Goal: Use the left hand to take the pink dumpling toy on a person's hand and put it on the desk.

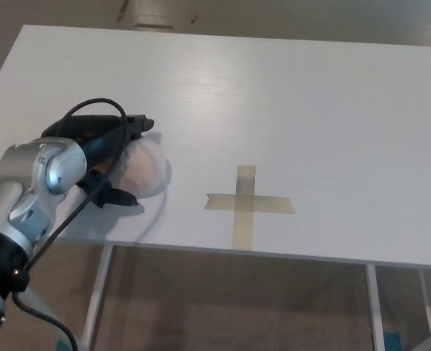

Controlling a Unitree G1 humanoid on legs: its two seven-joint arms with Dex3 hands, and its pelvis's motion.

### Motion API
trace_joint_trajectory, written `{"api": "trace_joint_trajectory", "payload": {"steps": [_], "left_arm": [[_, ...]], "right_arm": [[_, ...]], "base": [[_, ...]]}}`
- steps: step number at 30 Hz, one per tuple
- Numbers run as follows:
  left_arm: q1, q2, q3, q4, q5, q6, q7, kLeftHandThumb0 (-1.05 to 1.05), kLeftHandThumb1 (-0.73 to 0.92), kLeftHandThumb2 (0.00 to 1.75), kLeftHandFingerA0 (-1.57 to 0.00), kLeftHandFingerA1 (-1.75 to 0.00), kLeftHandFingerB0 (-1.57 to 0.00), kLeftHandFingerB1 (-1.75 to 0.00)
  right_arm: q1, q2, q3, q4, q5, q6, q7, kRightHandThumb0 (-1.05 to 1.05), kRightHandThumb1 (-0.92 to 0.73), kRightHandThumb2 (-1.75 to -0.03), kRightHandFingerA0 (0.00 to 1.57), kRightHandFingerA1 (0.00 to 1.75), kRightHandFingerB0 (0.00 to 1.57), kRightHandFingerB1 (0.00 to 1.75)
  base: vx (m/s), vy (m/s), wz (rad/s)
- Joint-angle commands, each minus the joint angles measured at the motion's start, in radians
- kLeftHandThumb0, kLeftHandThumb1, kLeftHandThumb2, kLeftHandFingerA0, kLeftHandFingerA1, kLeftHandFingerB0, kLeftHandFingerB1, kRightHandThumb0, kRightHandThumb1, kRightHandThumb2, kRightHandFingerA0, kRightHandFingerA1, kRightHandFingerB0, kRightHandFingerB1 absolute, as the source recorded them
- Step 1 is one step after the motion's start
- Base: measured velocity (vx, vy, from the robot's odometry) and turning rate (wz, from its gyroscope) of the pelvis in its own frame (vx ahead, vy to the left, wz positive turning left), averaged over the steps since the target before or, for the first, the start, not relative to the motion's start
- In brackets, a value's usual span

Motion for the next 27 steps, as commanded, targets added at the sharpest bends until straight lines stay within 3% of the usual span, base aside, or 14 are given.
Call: {"api": "trace_joint_trajectory", "payload": {"steps": [1,9,14,22,23,24,27], "left_arm": [[0.000,0.018,0.000,-0.088,0.023,0.154,-0.159,-0.89,0.47,0.59,0.00,0.00,0.00,-0.11],[0.003,0.034,0.049,-0.248,-0.005,0.212,-0.225,-0.89,0.46,0.61,0.00,0.00,0.00,-0.06],[0.006,0.080,0.159,-0.555,-0.060,0.274,-0.330,-0.90,0.44,0.65,0.00,0.00,0.00,-0.06],[0.061,0.147,0.340,-0.870,-0.175,0.253,-0.370,-0.97,0.46,0.68,0.00,0.00,0.00,-0.06],[0.119,0.149,0.428,-0.994,-0.223,0.248,-0.359,-0.97,0.46,0.68,0.00,-0.01,0.00,-0.09],[0.158,0.144,0.476,-1.063,-0.247,0.243,-0.350,-0.76,0.39,0.86,0.00,0.00,0.00,-0.07],[0.288,0.094,0.586,-1.216,-0.294,0.201,-0.302,-0.71,0.37,0.85,0.00,-0.06,-0.01,-0.16]], "right_arm": [[0.007,-0.007,-0.008,-0.001,0.006,0.007,0.014,-0.20,-0.71,-0.61,0.63,0.45,0.52,0.42],[0.009,-0.006,-0.014,-0.002,0.009,0.008,0.019,-0.20,-0.71,-0.61,0.63,0.46,0.53,0.42],[0.010,-0.008,-0.009,-0.002,0.001,0.009,0.023,-0.21,-0.70,-0.61,0.63,0.46,0.52,0.42],[0.028,-0.015,0.009,0.001,-0.015,0.009,0.022,-0.20,-0.71,-0.61,0.63,0.45,0.52,0.42],[0.035,-0.017,0.011,0.003,-0.017,0.009,0.022,-0.20,-0.71,-0.61,0.63,0.45,0.53,0.42],[0.040,-0.017,0.013,0.003,-0.017,0.009,0.021,-0.20,-0.71,-0.61,0.64,0.45,0.53,0.42],[0.052,-0.017,0.020,0.006,-0.023,0.006,0.019,-0.20,-0.71,-0.61,0.64,0.45,0.53,0.42]], "base": [[0.00,0.000,0.00],[0.00,0.000,0.00],[0.00,0.000,0.00],[0.00,0.000,0.00],[0.00,0.000,0.00],[0.00,0.000,0.00],[0.00,0.000,0.00]]}}
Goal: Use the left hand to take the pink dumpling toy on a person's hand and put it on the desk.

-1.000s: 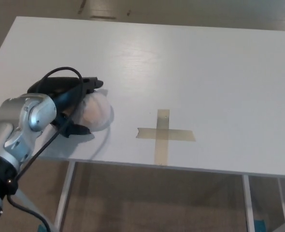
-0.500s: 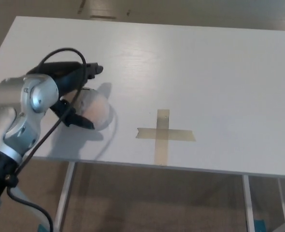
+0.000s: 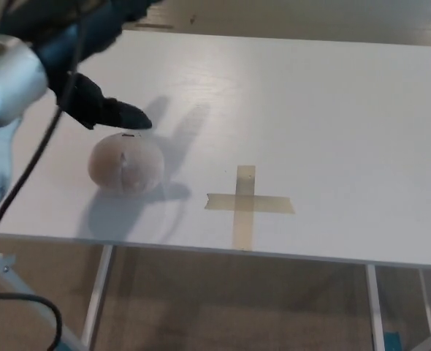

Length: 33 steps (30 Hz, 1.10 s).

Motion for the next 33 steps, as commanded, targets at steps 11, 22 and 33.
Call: {"api": "trace_joint_trajectory", "payload": {"steps": [11,22,33], "left_arm": [[0.827,-0.295,0.578,-0.742,-0.683,-0.151,-0.074,-0.43,0.47,0.55,-0.81,-0.51,-0.66,-0.44],[1.374,-0.350,0.624,-0.729,-0.863,-0.309,-0.285,-0.40,0.52,0.56,-0.88,-0.55,-0.72,-0.46],[1.283,-0.342,0.344,0.078,-0.310,-0.472,0.086,-0.42,0.57,0.58,-0.89,-0.52,-0.72,-0.44]], "right_arm": [[0.073,-0.005,0.049,0.013,-0.045,0.003,-0.004,-0.22,-0.71,-0.61,0.65,0.46,0.53,0.42],[0.120,0.003,0.059,0.018,-0.045,0.000,-0.008,-0.22,-0.71,-0.61,0.68,0.47,0.53,0.42],[0.174,0.001,0.064,0.018,-0.047,-0.006,-0.009,-0.22,-0.71,-0.61,0.69,0.47,0.55,0.42]], "base": [[0.00,0.000,0.00],[0.00,0.000,0.00],[0.00,0.000,0.00]]}}
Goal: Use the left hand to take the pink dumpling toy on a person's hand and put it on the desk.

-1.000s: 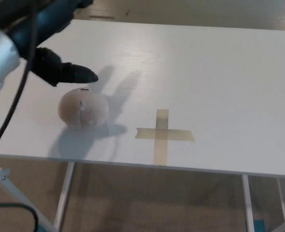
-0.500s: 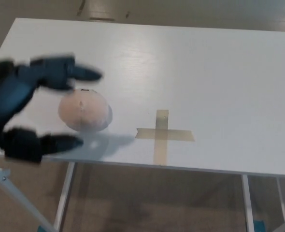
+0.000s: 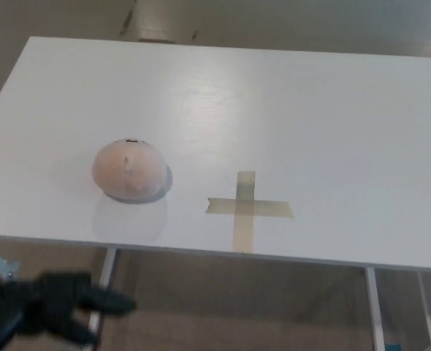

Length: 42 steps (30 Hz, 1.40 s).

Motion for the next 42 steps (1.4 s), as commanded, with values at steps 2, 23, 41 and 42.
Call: {"api": "trace_joint_trajectory", "payload": {"steps": [2,23,41,42], "left_arm": [[-0.068,-0.052,-0.149,0.840,0.206,-0.228,0.324,-0.37,0.57,0.58,-0.83,-0.50,-0.68,-0.43],[-0.463,0.042,-0.200,1.709,0.225,-0.054,0.550,-0.55,0.56,0.85,-0.59,-0.59,-0.39,-0.49],[-0.608,0.124,-0.311,1.957,0.227,-0.116,0.537,-0.56,0.58,0.86,-0.48,-0.53,-0.32,-0.47],[-0.610,0.124,-0.315,1.964,0.225,-0.116,0.538,-0.56,0.58,0.86,-0.48,-0.53,-0.32,-0.47]], "right_arm": [[0.113,0.004,0.019,0.012,-0.029,-0.014,-0.006,-0.23,-0.72,-0.61,0.68,0.47,0.54,0.42],[0.107,0.002,0.001,0.005,-0.010,-0.011,0.008,-0.25,-0.72,-0.61,0.65,0.46,0.51,0.41],[0.038,0.030,0.012,0.008,-0.028,0.006,-0.007,-0.24,-0.71,-0.60,0.69,0.47,0.55,0.42],[0.044,0.030,0.010,0.007,-0.026,0.003,-0.007,-0.24,-0.71,-0.60,0.69,0.47,0.55,0.42]], "base": [[0.00,0.000,0.00],[0.00,0.000,0.00],[0.00,0.000,0.00],[0.00,0.000,0.00]]}}
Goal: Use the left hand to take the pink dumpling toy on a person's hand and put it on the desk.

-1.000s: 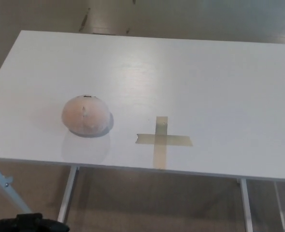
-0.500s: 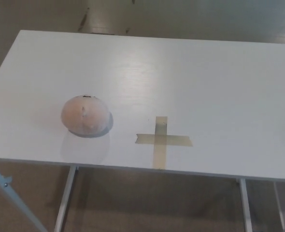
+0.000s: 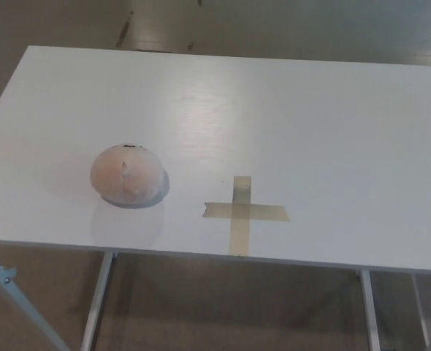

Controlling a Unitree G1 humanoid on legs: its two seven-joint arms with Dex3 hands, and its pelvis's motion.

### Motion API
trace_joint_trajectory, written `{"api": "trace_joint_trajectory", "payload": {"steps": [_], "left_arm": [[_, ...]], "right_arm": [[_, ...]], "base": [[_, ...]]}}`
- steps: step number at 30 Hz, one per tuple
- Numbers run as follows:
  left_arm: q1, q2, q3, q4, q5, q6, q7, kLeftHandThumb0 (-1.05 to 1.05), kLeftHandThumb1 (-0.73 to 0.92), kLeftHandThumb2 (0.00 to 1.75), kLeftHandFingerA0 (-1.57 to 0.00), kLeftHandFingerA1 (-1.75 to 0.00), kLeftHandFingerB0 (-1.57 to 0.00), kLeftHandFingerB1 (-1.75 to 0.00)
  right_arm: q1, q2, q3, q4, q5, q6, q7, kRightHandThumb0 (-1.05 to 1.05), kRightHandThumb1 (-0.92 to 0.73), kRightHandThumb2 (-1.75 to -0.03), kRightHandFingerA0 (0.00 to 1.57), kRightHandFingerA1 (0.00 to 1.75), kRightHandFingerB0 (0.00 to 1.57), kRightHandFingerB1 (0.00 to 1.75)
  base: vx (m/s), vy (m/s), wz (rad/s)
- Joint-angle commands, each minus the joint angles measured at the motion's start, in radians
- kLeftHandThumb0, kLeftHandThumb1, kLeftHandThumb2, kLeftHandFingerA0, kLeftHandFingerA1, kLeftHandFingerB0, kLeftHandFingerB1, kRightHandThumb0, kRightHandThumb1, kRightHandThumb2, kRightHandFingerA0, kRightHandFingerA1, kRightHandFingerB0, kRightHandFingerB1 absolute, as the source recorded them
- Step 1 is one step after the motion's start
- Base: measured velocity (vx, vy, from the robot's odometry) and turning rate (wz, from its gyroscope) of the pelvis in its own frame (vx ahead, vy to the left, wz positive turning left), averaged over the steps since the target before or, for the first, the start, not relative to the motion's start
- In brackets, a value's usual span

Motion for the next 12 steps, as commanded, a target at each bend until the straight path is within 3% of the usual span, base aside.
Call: {"api": "trace_joint_trajectory", "payload": {"steps": [1,2,3,10,11,12], "left_arm": [[-0.096,0.057,-0.079,0.252,0.088,-0.079,0.175,-0.50,0.70,0.61,-0.56,-0.40,-0.38,-0.34],[-0.100,0.058,-0.086,0.260,0.088,-0.083,0.179,-0.50,0.70,0.61,-0.56,-0.40,-0.38,-0.34],[-0.109,0.060,-0.103,0.270,0.093,-0.090,0.186,-0.57,0.59,0.87,-0.50,-0.53,-0.34,-0.47],[-0.139,0.069,-0.141,0.319,0.078,-0.132,0.206,-0.55,0.58,0.88,-0.50,-0.54,-0.35,-0.48],[-0.145,0.070,-0.148,0.326,0.077,-0.133,0.207,-0.49,0.70,0.61,-0.56,-0.39,-0.41,-0.35],[-0.145,0.070,-0.148,0.326,0.077,-0.133,0.207,-0.49,0.70,0.61,-0.56,-0.39,-0.41,-0.35]], "right_arm": [[-0.004,0.022,-0.003,0.007,-0.003,0.001,-0.004,-0.24,-0.71,-0.60,0.69,0.47,0.55,0.42],[-0.003,0.022,-0.006,0.007,0.000,0.000,-0.002,-0.24,-0.71,-0.60,0.69,0.47,0.55,0.42],[-0.007,0.023,-0.011,0.007,0.004,0.002,0.000,-0.25,-0.71,-0.60,0.68,0.47,0.54,0.42],[-0.020,0.023,-0.007,0.006,-0.006,0.004,-0.002,-0.25,-0.70,-0.60,0.68,0.47,0.54,0.42],[-0.021,0.022,-0.002,0.007,-0.011,0.004,-0.004,-0.24,-0.70,-0.60,0.68,0.47,0.54,0.42],[-0.021,0.022,-0.002,0.007,-0.011,0.004,-0.004,-0.24,-0.70,-0.60,0.68,0.47,0.54,0.42]], "base": [[0.00,0.000,0.00],[0.00,0.000,0.00],[0.00,0.000,0.00],[0.00,0.000,0.00],[0.00,0.000,0.00],[0.00,0.000,0.00]]}}
